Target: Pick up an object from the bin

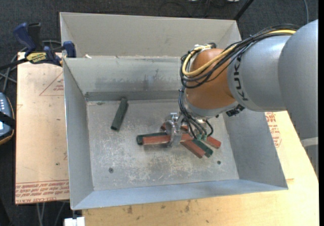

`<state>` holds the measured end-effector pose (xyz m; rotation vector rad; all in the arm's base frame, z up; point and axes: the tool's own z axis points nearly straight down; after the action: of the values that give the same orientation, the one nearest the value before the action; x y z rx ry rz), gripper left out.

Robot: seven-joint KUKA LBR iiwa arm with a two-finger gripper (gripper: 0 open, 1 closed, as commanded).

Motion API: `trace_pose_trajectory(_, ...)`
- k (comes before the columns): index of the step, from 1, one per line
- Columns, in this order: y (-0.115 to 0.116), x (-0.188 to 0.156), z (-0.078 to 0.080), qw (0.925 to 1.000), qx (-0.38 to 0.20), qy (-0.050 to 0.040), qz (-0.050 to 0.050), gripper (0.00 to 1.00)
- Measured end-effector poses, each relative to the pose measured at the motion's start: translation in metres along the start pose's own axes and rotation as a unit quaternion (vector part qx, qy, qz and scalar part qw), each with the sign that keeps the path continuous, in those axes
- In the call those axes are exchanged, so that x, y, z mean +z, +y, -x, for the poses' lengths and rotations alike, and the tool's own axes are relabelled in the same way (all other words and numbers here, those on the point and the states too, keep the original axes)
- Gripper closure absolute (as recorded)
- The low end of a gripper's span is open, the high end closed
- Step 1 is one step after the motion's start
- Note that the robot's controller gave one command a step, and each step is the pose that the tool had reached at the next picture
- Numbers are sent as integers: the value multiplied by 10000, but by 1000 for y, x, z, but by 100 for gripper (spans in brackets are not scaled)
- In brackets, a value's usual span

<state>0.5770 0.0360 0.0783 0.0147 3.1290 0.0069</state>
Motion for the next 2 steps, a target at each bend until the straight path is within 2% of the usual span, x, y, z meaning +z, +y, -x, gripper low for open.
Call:
trace_pose_trajectory(1,0,-17,-3,10000,-2,78,-13,100)
trace_pose_trajectory(2,0,-39,-2,10000,1,66,-15,100)
